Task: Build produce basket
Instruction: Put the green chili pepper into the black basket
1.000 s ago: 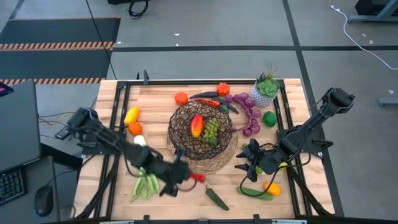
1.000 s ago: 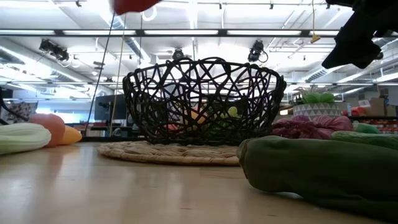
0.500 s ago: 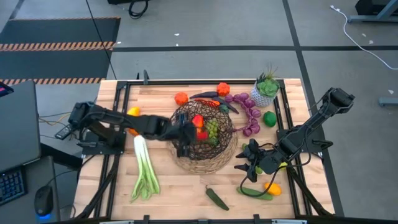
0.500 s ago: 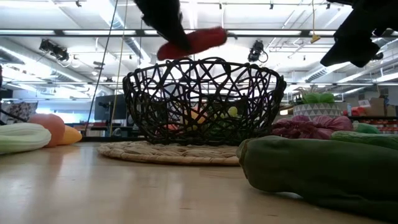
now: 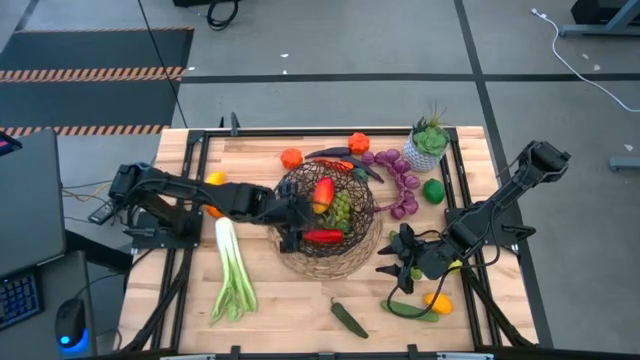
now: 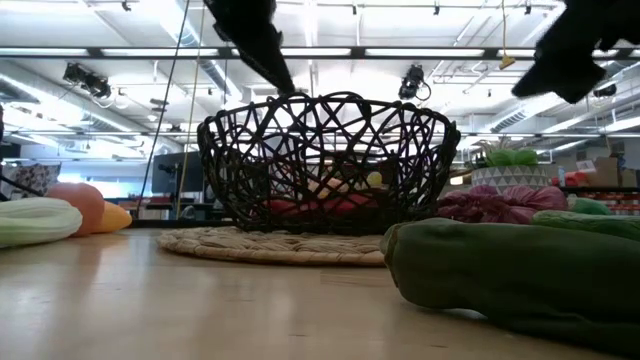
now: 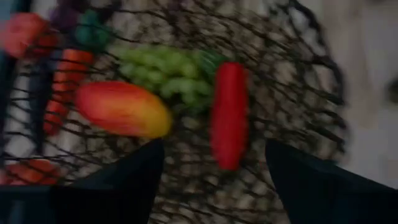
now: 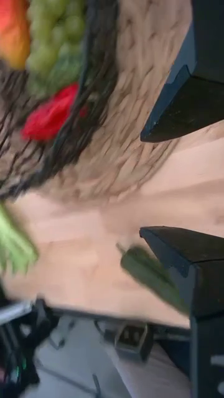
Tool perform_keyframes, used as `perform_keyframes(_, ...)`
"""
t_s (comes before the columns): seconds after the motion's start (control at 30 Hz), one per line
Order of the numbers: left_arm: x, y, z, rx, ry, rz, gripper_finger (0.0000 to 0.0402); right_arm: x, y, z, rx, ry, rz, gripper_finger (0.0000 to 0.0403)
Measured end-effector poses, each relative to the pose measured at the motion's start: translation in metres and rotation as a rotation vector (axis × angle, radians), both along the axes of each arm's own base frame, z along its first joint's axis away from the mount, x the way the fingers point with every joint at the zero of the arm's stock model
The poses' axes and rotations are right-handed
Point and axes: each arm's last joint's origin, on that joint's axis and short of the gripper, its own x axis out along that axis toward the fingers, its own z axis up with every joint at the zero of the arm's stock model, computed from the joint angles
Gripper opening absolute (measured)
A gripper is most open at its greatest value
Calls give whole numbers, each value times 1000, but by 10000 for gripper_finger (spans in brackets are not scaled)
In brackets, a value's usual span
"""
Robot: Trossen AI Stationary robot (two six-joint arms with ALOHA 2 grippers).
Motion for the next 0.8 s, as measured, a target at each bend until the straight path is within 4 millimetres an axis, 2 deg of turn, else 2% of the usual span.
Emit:
perform_keyframes(0.2,-6,-31,-6,22,-28,-35,278,10,12,26,0,-85,109,238)
perform_keyframes(0.33,-13,-51,-7,28,-106,-40,266,20,20,41,-40,-27,128,238)
perform_keyframes(0.43,-19,-66,-16,27,-125,-55,259,33,31,50,-51,17,148,238)
perform_keyframes(0.6,-35,-87,-32,34,-156,-62,254,56,50,53,-70,122,156,238)
perform_keyframes(0.8,-57,-107,-56,-3,-186,-58,254,83,72,35,-19,288,172,238)
